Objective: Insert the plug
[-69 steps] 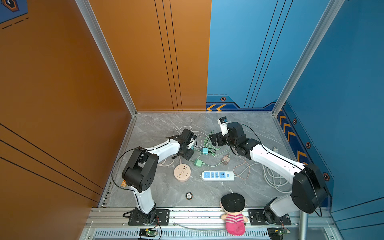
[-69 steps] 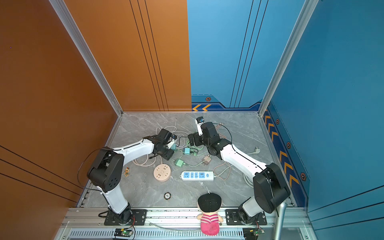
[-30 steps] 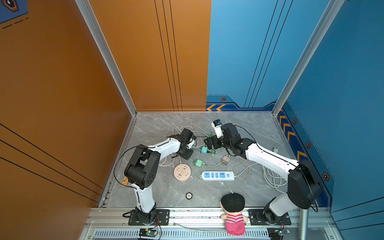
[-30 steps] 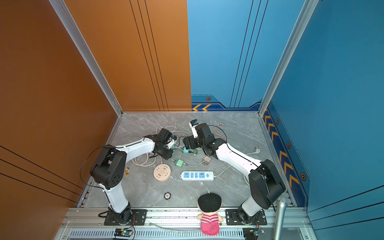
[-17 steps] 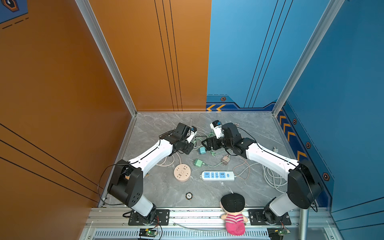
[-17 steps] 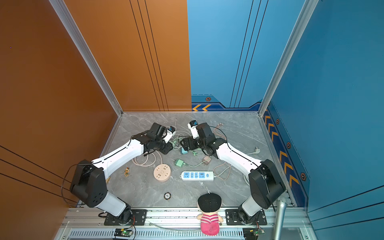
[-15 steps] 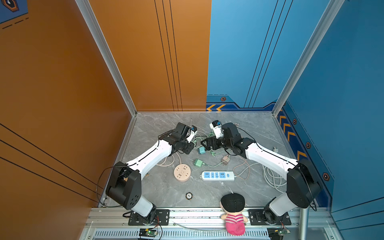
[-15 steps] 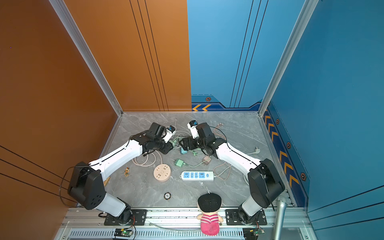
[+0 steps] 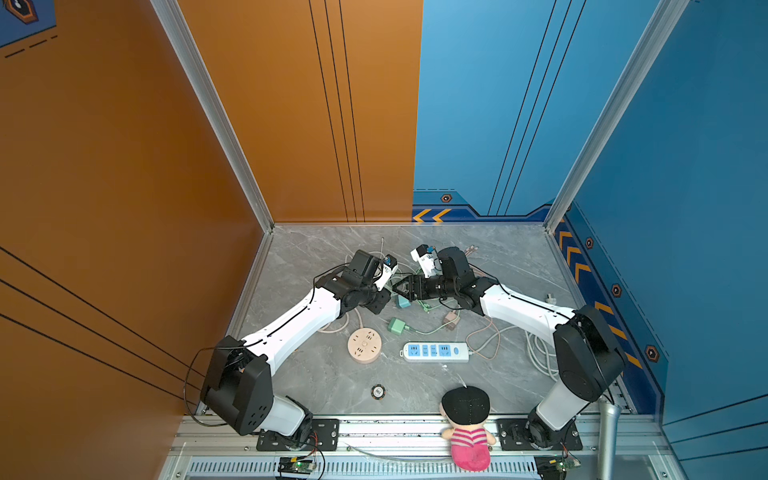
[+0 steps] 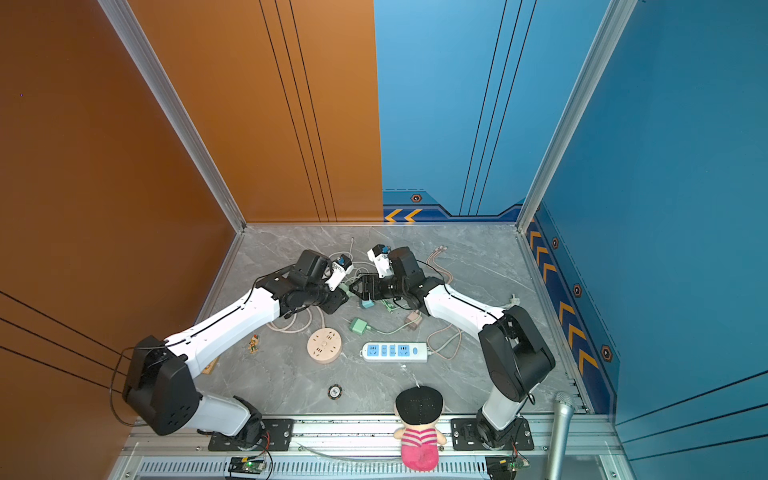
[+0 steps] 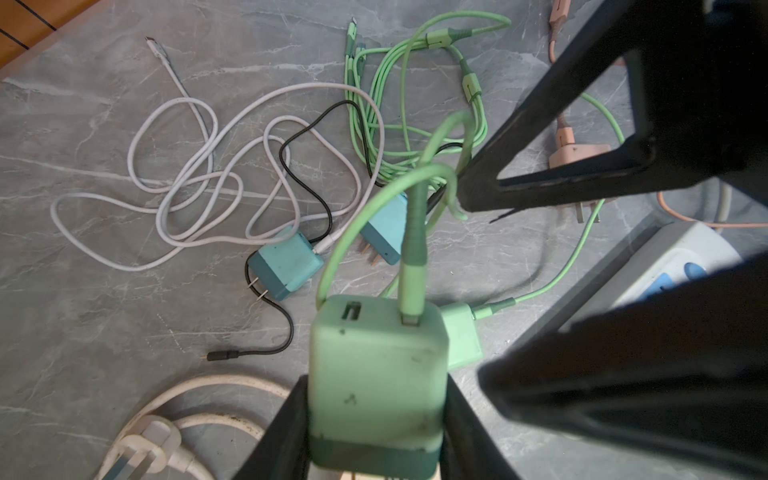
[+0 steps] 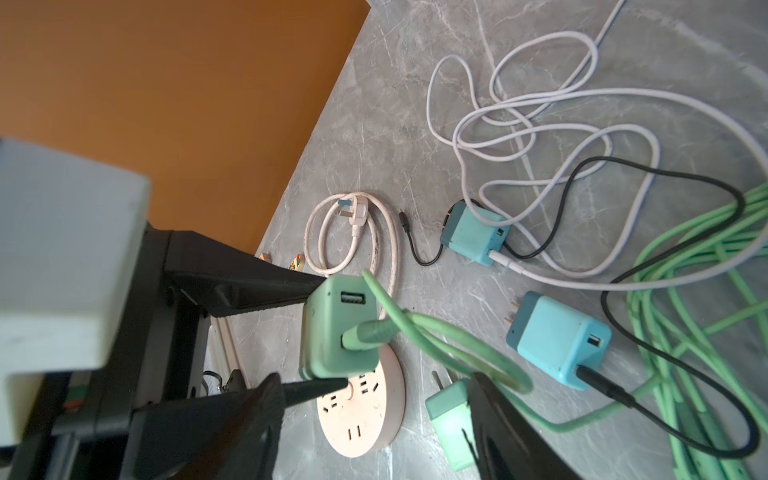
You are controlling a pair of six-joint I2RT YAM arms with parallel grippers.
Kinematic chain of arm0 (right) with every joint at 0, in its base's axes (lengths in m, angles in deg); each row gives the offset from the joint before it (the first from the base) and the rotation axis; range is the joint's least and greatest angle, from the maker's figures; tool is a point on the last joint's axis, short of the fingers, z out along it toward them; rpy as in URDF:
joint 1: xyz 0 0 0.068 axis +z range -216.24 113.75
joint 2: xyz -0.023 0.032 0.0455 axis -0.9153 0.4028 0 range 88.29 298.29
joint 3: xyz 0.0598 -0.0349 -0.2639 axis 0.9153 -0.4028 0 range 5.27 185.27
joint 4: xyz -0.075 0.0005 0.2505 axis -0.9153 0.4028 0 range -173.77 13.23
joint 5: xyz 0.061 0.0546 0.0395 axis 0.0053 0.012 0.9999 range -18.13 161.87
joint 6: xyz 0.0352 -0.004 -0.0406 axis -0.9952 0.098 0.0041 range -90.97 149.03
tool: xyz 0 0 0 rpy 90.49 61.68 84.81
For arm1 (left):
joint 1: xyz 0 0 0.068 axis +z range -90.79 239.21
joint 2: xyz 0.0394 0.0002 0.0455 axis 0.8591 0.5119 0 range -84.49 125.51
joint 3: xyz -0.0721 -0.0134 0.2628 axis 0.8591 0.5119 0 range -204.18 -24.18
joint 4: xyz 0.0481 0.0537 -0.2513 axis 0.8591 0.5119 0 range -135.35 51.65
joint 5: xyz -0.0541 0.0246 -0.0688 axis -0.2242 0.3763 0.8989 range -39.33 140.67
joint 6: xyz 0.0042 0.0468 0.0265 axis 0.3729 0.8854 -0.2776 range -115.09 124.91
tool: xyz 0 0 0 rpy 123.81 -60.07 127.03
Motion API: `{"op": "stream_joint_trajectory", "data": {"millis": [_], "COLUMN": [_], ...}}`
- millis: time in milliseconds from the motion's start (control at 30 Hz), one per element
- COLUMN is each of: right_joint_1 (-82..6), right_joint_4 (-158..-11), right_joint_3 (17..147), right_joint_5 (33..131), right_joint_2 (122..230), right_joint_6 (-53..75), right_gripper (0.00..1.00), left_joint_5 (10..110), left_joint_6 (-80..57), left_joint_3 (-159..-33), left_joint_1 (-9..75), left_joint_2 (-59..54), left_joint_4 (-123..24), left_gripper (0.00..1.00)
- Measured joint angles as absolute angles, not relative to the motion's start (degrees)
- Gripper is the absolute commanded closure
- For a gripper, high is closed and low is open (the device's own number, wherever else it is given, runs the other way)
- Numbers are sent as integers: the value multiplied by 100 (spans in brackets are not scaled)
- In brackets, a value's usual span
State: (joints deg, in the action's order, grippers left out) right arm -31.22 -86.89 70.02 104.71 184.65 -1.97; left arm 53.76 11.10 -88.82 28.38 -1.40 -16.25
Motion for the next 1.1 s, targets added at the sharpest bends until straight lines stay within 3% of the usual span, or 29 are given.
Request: {"op": "stream_joint_trajectory", "data": {"millis": [267, 633, 1100], "right_joint_1": [-3144, -3284, -2726], "right_joint_4": [-8365, -8022, -7941], "right_joint_3": [7002, 6996, 6950], "right_joint_5": [10355, 9677, 8233], "right_joint_2": [18318, 17979, 18371], "right_joint_6": [-81, 336, 1774], "right_gripper": [25, 37, 44], "left_joint_5": [5145, 5149, 5442], "left_joint_6": [1089, 1089, 979], "left_joint_3": [-8766, -8668, -8718], "left_joint_1": [2926, 3109, 3116], "left_joint_2": [-275, -402, -724], "left_joint_4": [-1752, -1772, -1614], "left_gripper": [67, 67, 67]}}
